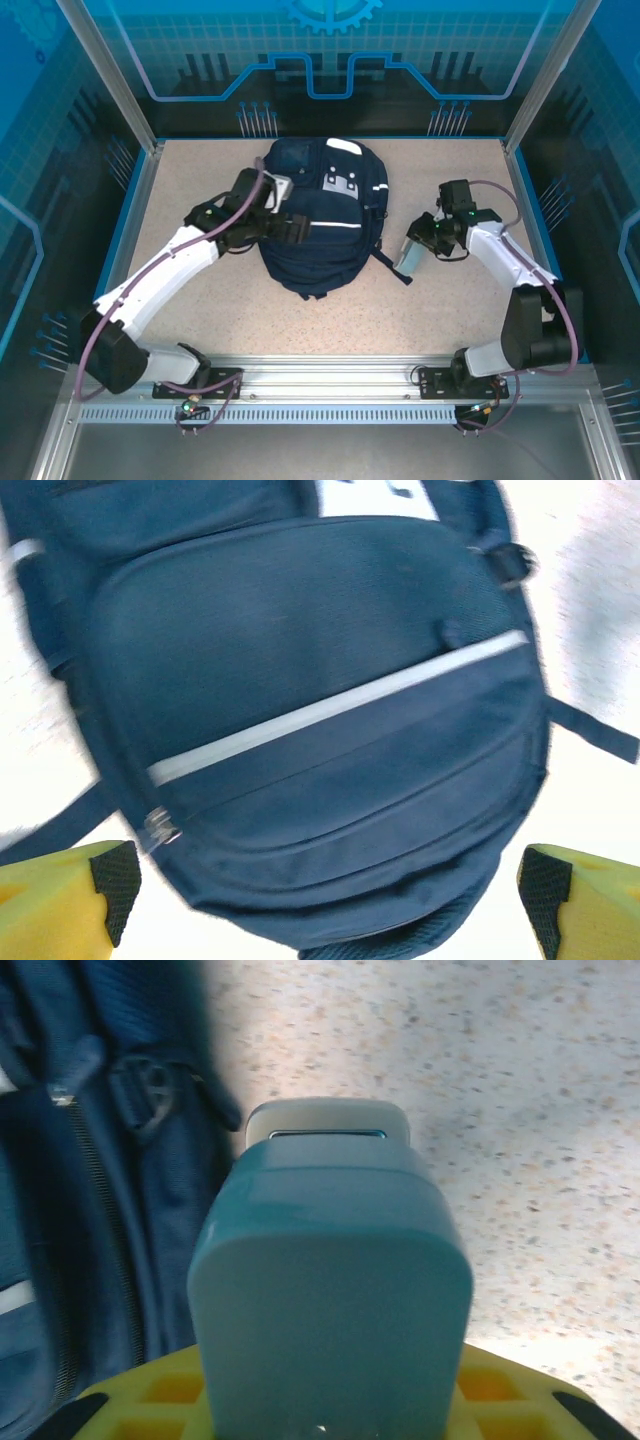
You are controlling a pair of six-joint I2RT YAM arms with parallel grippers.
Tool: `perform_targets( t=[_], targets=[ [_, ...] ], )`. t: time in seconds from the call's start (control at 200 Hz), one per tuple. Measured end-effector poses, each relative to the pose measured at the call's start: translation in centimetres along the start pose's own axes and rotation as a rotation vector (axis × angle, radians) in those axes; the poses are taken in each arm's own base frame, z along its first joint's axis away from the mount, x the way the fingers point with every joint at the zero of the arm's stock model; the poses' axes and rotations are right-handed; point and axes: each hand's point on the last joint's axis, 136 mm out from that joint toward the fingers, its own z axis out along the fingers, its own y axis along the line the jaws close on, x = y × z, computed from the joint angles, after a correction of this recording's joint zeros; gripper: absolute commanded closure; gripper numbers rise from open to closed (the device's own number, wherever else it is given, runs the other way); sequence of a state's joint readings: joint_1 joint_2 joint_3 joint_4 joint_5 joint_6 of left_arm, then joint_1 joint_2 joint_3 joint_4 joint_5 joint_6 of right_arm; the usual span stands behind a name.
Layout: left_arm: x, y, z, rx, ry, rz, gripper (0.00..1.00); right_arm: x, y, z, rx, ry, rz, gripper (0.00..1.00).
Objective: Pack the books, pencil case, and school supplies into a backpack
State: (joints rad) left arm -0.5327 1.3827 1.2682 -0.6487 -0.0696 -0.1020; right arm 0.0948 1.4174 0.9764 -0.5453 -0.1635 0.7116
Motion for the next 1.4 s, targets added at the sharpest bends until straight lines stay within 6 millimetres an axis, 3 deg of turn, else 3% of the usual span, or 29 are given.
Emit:
perform_targets(
  t=[0.155, 0.3, 0.55, 0.845, 1.005, 1.231, 1.341, 1.401],
  targets=[
    [-0.1, -4.6, 3.1, 0.078, 0.085, 0.242, 0.07, -0.2, 1.2, -0.6, -0.110, 0.006, 0.000, 0.76],
    [1.6, -6.5, 5.9, 0.114, 0.204, 0.406, 0.14, 0.2, 1.0, -0.7, -0.154, 0.019, 0.015, 0.75],
    [2.1, -6.4, 8.8, 0.115, 0.325, 0.544, 0.26, 0.5, 0.9, -1.2, -0.197, 0.029, 0.025, 0.75],
    [4.2, -4.1, 11.9, 0.024, 0.462, 0.638, 0.28, 0.6, 1.7, -1.6, -0.249, 0.038, 0.013, 0.75],
    [3.4, -3.2, 12.1, -0.039, 0.457, 0.675, 0.42, 0.7, 2.0, -1.8, -0.263, 0.042, 0.010, 0.74],
    [1.9, -3.4, 11.2, -0.064, 0.409, 0.675, 0.59, 0.7, 2.3, -2.2, -0.275, 0.037, 0.012, 0.74],
    [0.1, -3.4, 10.3, -0.090, 0.336, 0.672, 0.60, 0.7, 2.3, -2.2, -0.281, 0.029, 0.014, 0.74],
    [-0.7, -3.2, 9.8, -0.114, 0.290, 0.671, 0.55, 1.0, 2.1, -2.1, -0.279, 0.034, 0.021, 0.74]
  ],
)
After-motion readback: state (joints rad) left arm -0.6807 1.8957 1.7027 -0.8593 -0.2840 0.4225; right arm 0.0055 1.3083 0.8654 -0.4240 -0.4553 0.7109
